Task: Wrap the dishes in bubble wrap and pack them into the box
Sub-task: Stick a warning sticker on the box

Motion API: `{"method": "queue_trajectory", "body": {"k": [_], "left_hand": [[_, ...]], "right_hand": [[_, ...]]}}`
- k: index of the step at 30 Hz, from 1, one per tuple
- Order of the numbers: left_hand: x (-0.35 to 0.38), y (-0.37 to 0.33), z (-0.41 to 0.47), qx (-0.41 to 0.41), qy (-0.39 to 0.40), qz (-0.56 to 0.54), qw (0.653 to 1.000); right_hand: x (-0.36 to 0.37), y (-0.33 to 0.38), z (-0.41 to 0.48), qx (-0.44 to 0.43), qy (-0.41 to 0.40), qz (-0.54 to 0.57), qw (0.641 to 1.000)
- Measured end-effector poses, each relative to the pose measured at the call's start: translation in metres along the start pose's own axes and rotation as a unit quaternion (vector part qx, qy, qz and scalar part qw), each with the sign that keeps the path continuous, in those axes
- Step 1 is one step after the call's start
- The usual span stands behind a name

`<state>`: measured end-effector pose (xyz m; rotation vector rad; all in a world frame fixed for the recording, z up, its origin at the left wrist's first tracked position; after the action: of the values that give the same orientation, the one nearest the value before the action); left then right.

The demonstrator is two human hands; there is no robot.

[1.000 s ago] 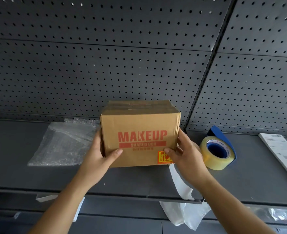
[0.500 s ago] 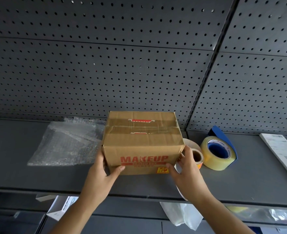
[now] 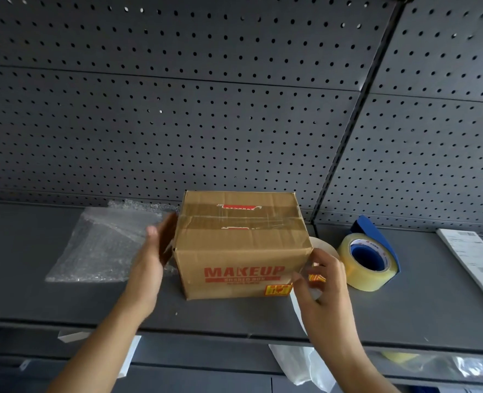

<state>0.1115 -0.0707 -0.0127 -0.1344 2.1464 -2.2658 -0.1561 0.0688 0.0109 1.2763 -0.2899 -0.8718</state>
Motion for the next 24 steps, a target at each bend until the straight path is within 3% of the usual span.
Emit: {"method": "queue_trajectory", "body": {"k": [2, 7, 12, 16, 24], "left_hand": [[0.009, -0.013, 0.015, -0.051, -0.009, -0.009, 0.999], [0.027, -0.033, 0.03, -0.132, 0.011, 0.027, 0.991], [0.018, -0.033, 0.019, -0.058, -0.013, 0.066, 0.996], [-0.003, -0.023, -0.002, -0.043, -0.042, 0.013, 0.998], [0.005, -0.022, -0.045, -0.036, 0.083, 0.011, 0.996]], "right_hand": [[-0.002, 0.001, -0.007, 0.03, -0.022, 0.021, 0.999], [0.012, 0.001, -0.017, 0.09, 0.06, 0.043, 0.993], [0.019, 0.004, 0.006, 0.099, 0.041, 0.046, 0.993], [0.028, 0.003, 0.026, 0.113, 0.061, 0.044, 0.991], [0.052, 0.013, 0.05, 0.184, 0.128, 0.126, 0.966]]}}
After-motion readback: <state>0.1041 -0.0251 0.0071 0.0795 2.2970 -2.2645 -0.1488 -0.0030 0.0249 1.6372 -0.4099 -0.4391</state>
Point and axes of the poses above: each hand's wrist, its own z-axis towards the middle knuckle, its own x-axis out of the palm, y = z × x, the point moved 4 cm from there along z, towards the middle knuckle, and after that the axes turned 13 degrees about -y, right-handed, at the moved point
